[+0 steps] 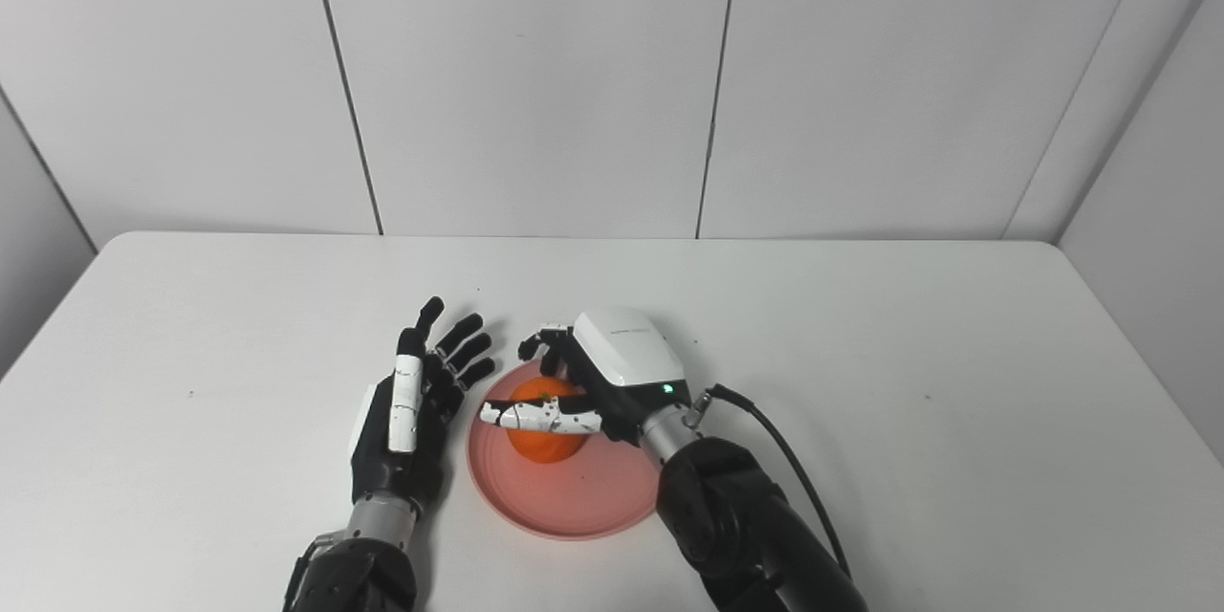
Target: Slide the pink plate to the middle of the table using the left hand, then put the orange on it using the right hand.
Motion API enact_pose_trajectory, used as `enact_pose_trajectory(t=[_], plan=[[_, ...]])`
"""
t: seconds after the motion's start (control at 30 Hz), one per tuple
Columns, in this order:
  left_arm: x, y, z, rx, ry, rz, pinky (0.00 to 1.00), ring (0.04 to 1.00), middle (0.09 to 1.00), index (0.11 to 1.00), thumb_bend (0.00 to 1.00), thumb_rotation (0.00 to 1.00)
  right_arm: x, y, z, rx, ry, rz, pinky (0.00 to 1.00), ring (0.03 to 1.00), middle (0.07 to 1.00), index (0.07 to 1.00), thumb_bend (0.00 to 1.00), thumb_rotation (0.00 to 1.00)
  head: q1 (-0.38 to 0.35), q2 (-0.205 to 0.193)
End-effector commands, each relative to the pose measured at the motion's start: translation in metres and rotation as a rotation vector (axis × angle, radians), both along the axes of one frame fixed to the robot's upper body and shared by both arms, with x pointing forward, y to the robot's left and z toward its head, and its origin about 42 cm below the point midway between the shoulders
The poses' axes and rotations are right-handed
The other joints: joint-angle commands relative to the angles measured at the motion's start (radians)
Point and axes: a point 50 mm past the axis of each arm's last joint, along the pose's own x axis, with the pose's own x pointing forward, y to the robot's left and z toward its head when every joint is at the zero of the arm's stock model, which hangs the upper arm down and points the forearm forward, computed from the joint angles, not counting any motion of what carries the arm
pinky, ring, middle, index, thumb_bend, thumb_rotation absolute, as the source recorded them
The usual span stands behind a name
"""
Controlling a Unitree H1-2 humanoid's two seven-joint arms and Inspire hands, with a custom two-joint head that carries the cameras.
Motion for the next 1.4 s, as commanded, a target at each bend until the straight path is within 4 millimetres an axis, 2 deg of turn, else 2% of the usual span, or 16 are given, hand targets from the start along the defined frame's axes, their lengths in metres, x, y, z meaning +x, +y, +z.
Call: enact_pose_trajectory(t=[0.0,0.1,0.27,0.33,0.4,0.5,0.63,0.67,0.73,0.77,0.97,1.17,1.37], plan=[[-0.005,-0.005,-0.014,-0.003,0.078,-0.007,0.82,0.84,0.845,0.957,0.87,0.86,0.0,0.004,0.027,0.106,-0.11,0.041,0.41,0.501,0.581,0.634,0.99,1.0,0.001,0.002],[-0.004,-0.006,-0.014,-0.01,0.079,-0.006,0.83,0.836,0.834,0.974,0.87,0.85,-0.001,0.002,0.031,0.183,-0.134,0.045,0.4,0.502,0.583,0.64,0.97,1.0,0.001,0.003],[-0.004,-0.006,-0.014,-0.019,0.079,0.0,0.82,0.826,0.828,0.942,0.87,0.83,-0.004,-0.002,0.043,0.382,-0.181,0.038,0.42,0.519,0.603,0.662,0.94,1.0,0.003,0.004],[-0.004,-0.006,-0.014,-0.022,0.079,0.004,0.83,0.824,0.815,0.936,0.87,0.83,-0.005,-0.004,0.046,0.453,-0.187,0.026,0.46,0.56,0.63,0.66,0.95,1.0,0.003,0.003],[-0.004,-0.006,-0.014,-0.024,0.079,0.007,0.82,0.815,0.806,0.93,0.87,0.82,-0.005,-0.007,0.049,0.525,-0.191,0.019,0.57,0.642,0.679,0.681,0.93,1.0,0.001,0.004],[-0.003,-0.006,-0.012,-0.026,0.078,0.008,0.81,0.814,0.806,0.926,0.88,0.81,-0.003,-0.011,0.046,0.683,-0.134,0.009,0.62,0.693,0.744,0.739,0.93,1.0,-0.001,0.005],[-0.002,-0.006,-0.01,-0.03,0.072,0.012,0.81,0.815,0.808,0.927,0.89,0.81,-0.001,-0.025,0.032,0.88,-0.045,-0.034,0.64,0.737,0.785,0.792,0.91,1.0,-0.004,0.006],[0.0,-0.005,-0.01,-0.031,0.07,0.014,0.82,0.821,0.824,0.926,0.9,0.82,0.0,-0.03,0.025,0.959,-0.017,-0.063,0.71,0.776,0.806,0.819,0.94,1.0,-0.005,0.006],[0.003,-0.004,-0.008,-0.016,0.051,0.021,0.82,0.823,0.829,0.926,0.9,0.82,0.0,-0.039,0.011,1.106,0.029,-0.143,0.73,0.787,0.812,0.824,0.94,1.0,-0.005,0.007],[0.004,-0.003,-0.007,-0.005,0.038,0.024,0.84,0.835,0.846,0.933,0.89,0.84,0.0,-0.043,0.005,1.167,0.048,-0.186,0.79,0.817,0.832,0.84,0.93,1.0,-0.005,0.007],[0.017,0.002,-0.003,0.098,-0.035,0.067,0.91,0.902,0.914,0.941,0.9,0.88,-0.007,-0.061,-0.035,1.385,0.127,-0.366,0.93,0.926,0.921,0.915,0.87,1.0,-0.009,0.01],[0.036,0.002,0.003,0.215,-0.088,0.109,1.0,0.997,0.995,0.979,0.89,0.94,-0.021,-0.069,-0.074,1.435,0.155,-0.489,1.0,0.963,0.958,0.965,0.78,1.0,-0.009,0.014],[0.04,0.002,0.004,0.248,-0.086,0.121,1.0,1.0,1.0,1.0,0.91,0.94,-0.029,-0.071,-0.097,1.44,0.246,-0.543,1.0,0.999,0.975,0.987,0.77,1.0,-0.009,0.015]])
